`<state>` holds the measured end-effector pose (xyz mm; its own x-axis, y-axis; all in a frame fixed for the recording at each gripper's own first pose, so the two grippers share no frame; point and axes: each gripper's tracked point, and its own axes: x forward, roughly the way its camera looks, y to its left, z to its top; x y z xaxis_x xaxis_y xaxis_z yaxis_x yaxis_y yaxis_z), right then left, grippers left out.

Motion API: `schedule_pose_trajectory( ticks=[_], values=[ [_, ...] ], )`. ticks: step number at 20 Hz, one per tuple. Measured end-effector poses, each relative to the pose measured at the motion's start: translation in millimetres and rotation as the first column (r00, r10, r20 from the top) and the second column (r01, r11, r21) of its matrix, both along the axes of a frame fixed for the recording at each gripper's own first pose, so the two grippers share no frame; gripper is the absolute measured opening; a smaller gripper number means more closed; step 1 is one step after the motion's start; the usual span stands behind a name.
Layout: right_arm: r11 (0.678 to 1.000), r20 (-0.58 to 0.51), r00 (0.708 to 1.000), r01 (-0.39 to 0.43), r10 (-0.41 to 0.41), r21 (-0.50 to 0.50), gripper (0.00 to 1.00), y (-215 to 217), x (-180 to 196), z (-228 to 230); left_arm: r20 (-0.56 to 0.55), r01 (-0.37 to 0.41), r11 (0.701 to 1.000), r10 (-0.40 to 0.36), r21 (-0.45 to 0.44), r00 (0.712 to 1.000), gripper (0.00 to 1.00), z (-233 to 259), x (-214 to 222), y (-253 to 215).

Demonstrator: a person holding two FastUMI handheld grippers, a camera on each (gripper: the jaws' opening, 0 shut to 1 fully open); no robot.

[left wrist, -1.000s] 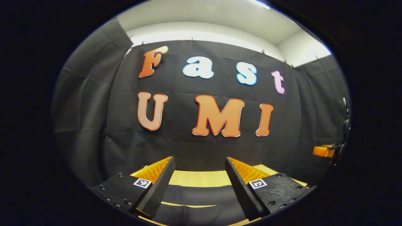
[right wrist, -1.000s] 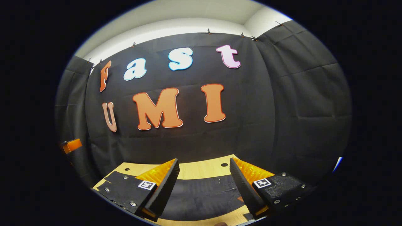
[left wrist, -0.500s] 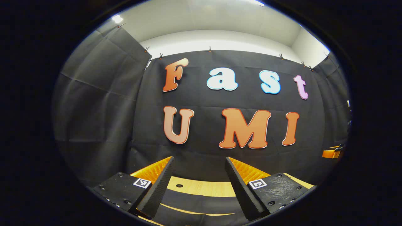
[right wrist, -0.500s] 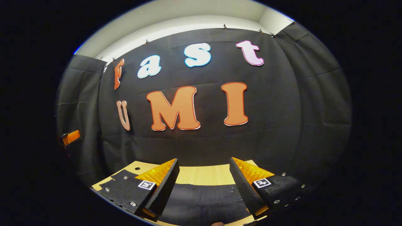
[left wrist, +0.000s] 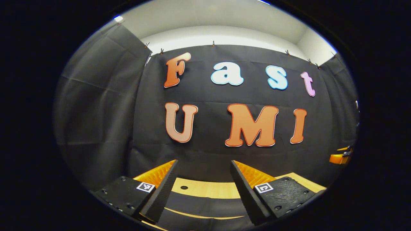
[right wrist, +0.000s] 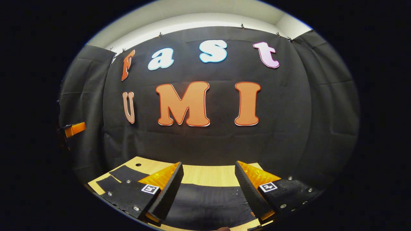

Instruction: Grasp the waist and the cuffs of the jeans and fold them to make the two legs overlap; first hold the waist and fold one-third of the jeans toward the cuffs, then hold the cuffs and fold the remaining one-third in the same direction to finish folding.

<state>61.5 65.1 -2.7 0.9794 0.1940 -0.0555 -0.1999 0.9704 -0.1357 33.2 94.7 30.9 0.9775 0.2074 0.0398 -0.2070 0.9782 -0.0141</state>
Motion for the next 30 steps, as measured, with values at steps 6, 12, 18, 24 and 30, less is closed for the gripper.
schedule_pose_trajectory(
  ticks=[6, 12, 18, 24, 30],
  values=[
    [1.0, -0.046, 0.999, -0.022, 0.021, -0.02, 1.0, 25.4, 6.5, -19.1, -0.064, -0.031, 0.998, 0.034, 0.053, 0.997, 0.94, -21.3, 0.8, 39.0],
    [0.997, -0.096, 0.992, -0.079, 0.081, 0.024, 0.97, 48.8, 24.4, -30.0, -0.182, -0.079, 0.979, 0.044, -0.188, 0.982, 0.97, -87.2, -8.6, 73.2],
    [0.987, -0.211, 0.966, -0.131, 0.148, 0.094, 0.97, 68.9, 39.0, -63.1, -0.372, -0.225, 0.811, 0.01, -0.54, 0.928, 0.98, -204.7, -53.6, 96.8],
    [0.981, -0.28, 0.944, -0.146, 0.177, 0.128, 0.97, 79.4, 50.4, -82.5, -0.525, -0.512, 0.391, 0.082, -0.765, 0.847, 0.98, -322.1, -101.6, 131.1],
    [0.976, -0.346, 0.919, -0.14, 0.19, 0.165, 0.97, 85.4, 62.7, -93.1, -0.653, -0.649, 0.2, 0.057, -0.734, 0.756, 0.98, -411.8, -139.8, 136.0]
  ],
)
